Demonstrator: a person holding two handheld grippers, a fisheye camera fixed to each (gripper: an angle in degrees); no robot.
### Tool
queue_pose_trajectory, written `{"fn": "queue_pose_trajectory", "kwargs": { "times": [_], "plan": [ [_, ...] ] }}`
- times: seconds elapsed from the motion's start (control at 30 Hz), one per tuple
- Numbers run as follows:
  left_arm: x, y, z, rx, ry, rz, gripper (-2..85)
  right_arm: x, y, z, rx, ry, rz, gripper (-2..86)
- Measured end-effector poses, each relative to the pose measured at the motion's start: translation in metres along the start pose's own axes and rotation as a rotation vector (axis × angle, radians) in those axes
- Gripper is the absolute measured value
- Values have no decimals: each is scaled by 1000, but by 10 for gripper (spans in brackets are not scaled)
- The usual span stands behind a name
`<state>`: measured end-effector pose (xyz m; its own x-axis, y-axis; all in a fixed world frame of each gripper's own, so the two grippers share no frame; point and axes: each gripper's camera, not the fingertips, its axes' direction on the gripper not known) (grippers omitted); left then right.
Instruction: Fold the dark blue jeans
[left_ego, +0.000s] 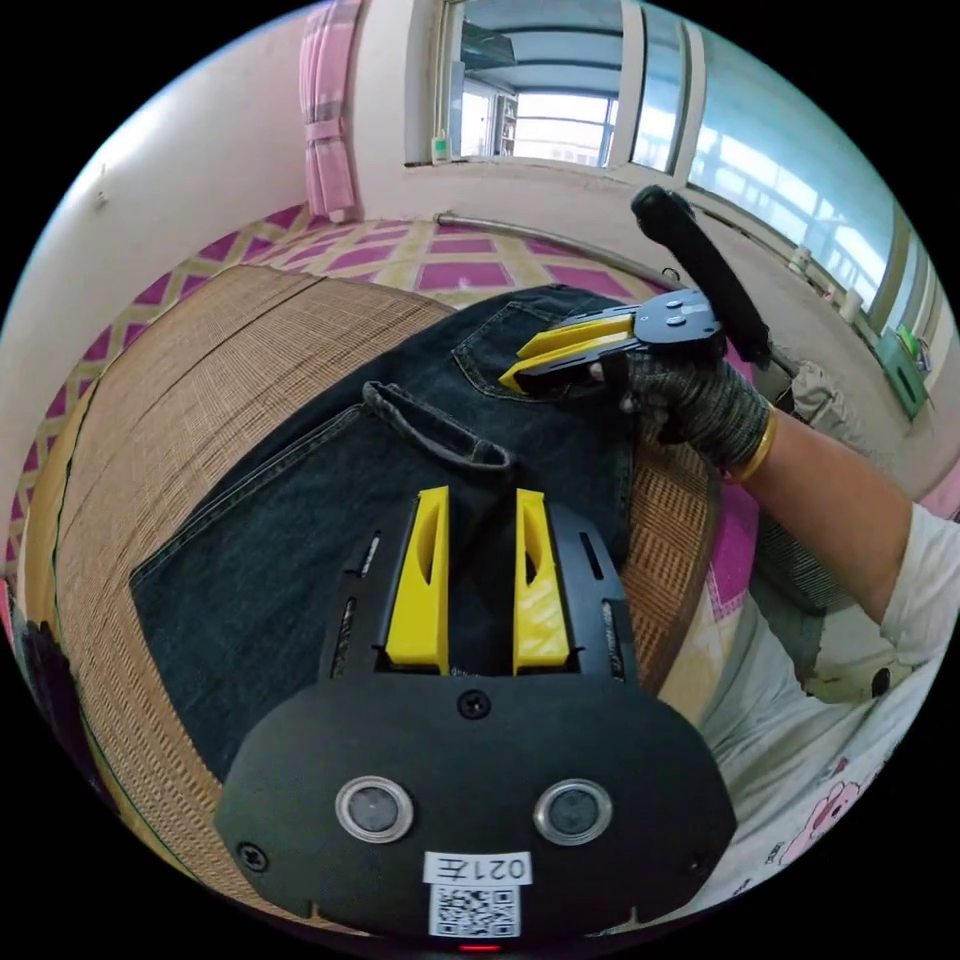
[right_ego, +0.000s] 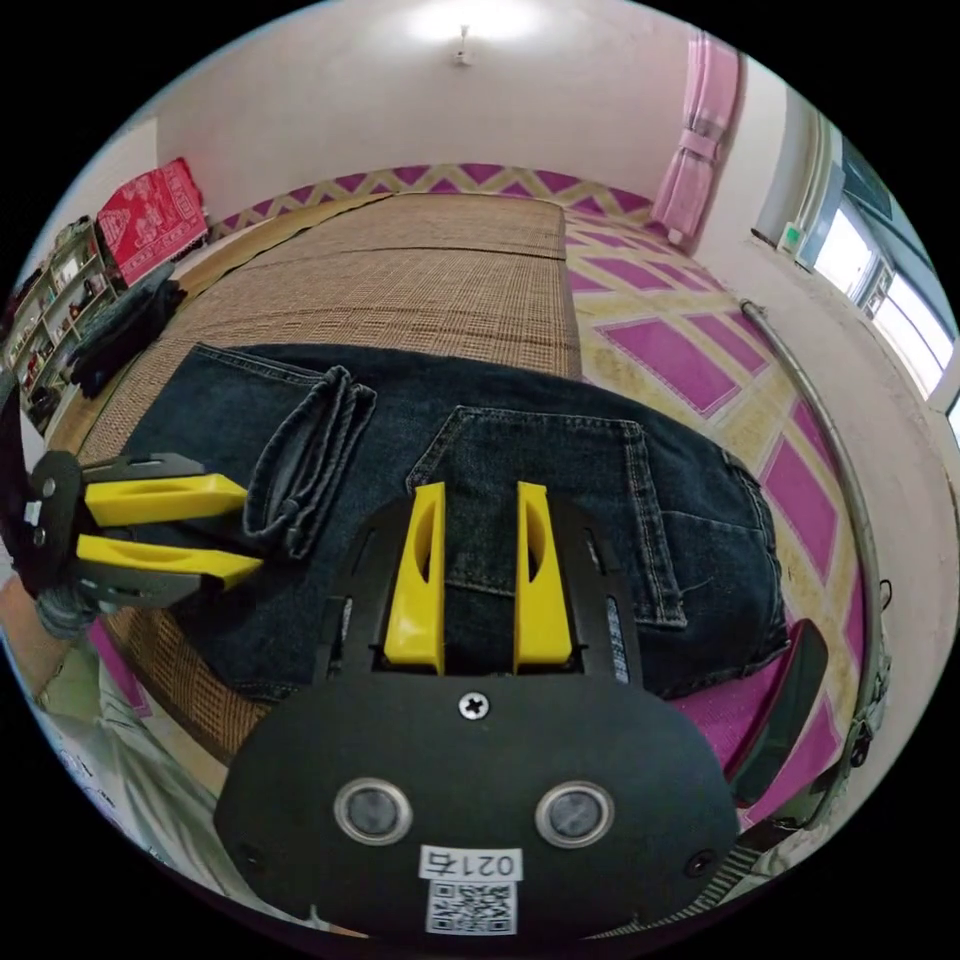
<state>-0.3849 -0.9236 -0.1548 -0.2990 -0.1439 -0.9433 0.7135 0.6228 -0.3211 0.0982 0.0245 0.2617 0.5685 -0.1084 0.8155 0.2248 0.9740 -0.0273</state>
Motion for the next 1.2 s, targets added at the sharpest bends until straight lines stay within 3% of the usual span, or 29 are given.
{"fn": "queue_pose_trajectory", "kwargs": {
  "times": [0.23, 0.37, 0.53, 0.73, 0.83, 0.9, 1.07, 1.2],
  "plan": [
    [23, -24, 11, -60, -170, 154, 77, -8, 2, 0, 1, -31, 19, 107],
    [-13, -22, -14, 24, -35, 36, 36, -12, 3, -1, 2, -43, 30, 105],
    [-124, 29, -127, 379, 228, -295, 11, -15, 5, -3, 0, -53, 39, 102],
    [-251, 160, -306, 572, -32, -481, 6, -15, 7, -7, 2, -81, 62, 95],
    [-305, 240, -373, 570, -230, -622, 4, -16, 8, -9, 2, -84, 68, 94],
    [-340, 281, -388, 492, -242, -697, 2, -16, 9, -11, 2, -87, 74, 93],
    [-415, 365, -324, 184, -226, -960, -8, -22, 10, -15, -8, -64, 71, 91],
    [-417, 381, -336, 323, -209, -991, -8, -23, 9, -24, -23, -75, 42, 90]
  ]
}}
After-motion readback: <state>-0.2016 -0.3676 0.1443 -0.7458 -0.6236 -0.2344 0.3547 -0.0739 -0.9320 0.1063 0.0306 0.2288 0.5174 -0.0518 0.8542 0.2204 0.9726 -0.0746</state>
